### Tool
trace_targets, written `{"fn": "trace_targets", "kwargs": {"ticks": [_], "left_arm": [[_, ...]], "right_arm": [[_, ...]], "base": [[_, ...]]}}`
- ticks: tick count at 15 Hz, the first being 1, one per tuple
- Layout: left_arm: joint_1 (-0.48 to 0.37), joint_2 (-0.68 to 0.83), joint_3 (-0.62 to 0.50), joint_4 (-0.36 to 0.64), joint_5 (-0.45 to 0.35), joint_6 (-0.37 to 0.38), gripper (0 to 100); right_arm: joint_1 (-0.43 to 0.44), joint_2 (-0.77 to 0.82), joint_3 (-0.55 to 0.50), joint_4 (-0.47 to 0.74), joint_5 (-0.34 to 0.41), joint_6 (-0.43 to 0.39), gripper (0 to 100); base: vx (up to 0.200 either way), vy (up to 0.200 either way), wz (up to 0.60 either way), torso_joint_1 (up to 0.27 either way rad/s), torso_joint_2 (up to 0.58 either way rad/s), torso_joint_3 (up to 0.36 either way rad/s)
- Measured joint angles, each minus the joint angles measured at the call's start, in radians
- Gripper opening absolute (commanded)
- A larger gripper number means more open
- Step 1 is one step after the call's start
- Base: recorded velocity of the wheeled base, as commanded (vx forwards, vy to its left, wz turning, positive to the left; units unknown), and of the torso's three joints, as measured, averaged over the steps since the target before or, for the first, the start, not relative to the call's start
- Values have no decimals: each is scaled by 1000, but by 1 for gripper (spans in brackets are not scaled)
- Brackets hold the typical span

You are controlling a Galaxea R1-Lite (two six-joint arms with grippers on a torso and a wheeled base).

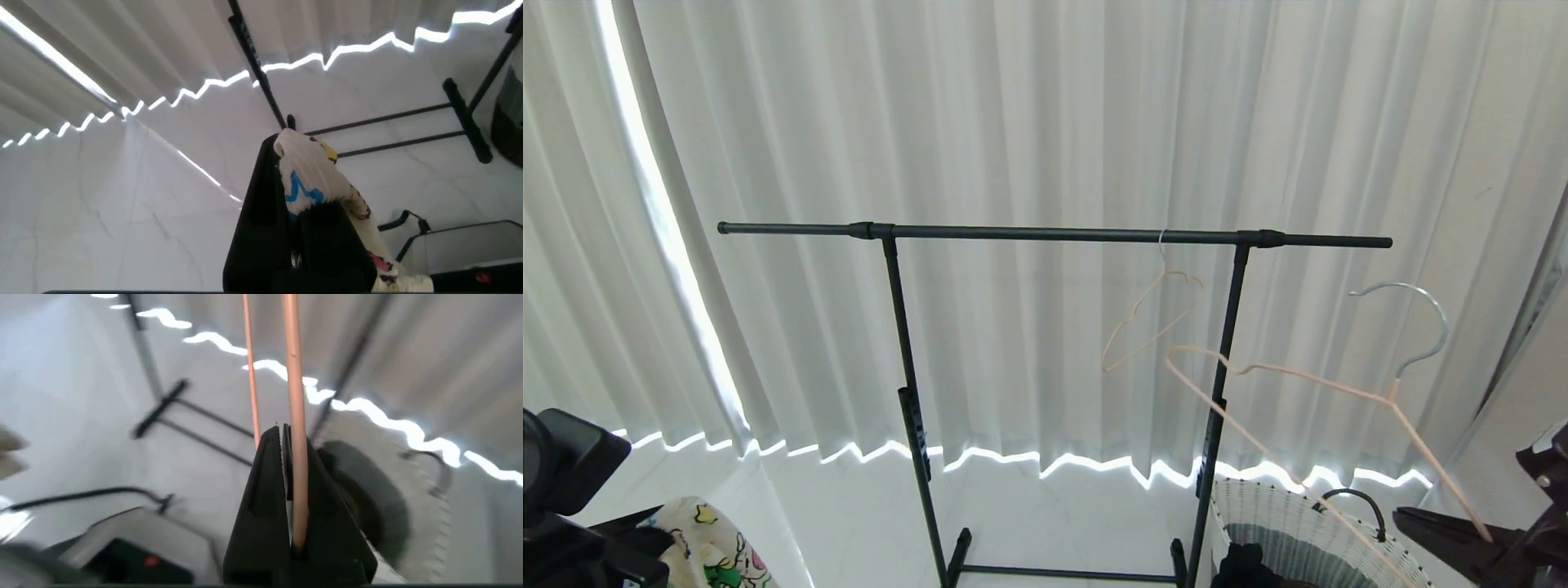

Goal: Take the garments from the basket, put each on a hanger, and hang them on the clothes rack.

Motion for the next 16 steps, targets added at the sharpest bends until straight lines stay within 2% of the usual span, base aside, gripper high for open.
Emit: {"fn": "trace_targets", "kwargs": {"ticks": [3,5,6,9,12,14,16], "left_arm": [[-41,72,-72,0,0,-37,0],[-77,145,-169,0,14,-145,0],[-97,184,-216,-1,39,-206,0],[-190,338,-357,-25,191,-416,0],[-303,492,-474,-49,353,-602,0],[-357,562,-537,-51,388,-660,0],[-377,609,-577,-52,394,-667,0]], "right_arm": [[210,59,-25,-5,36,89,0],[283,94,-52,-9,89,111,0],[299,107,-63,-9,105,115,0],[317,149,-88,-33,166,115,0],[324,221,-130,-129,191,115,0],[331,283,-164,-177,193,115,0],[337,351,-208,-221,194,115,0]], "base": [[0,0,0,0,0,0],[0,0,0,0,0,0],[0,0,0,0,0,0],[0,0,0,0,0,0],[0,0,0,0,0,0],[0,0,0,0,0,0],[0,0,0,0,0,0]]}}
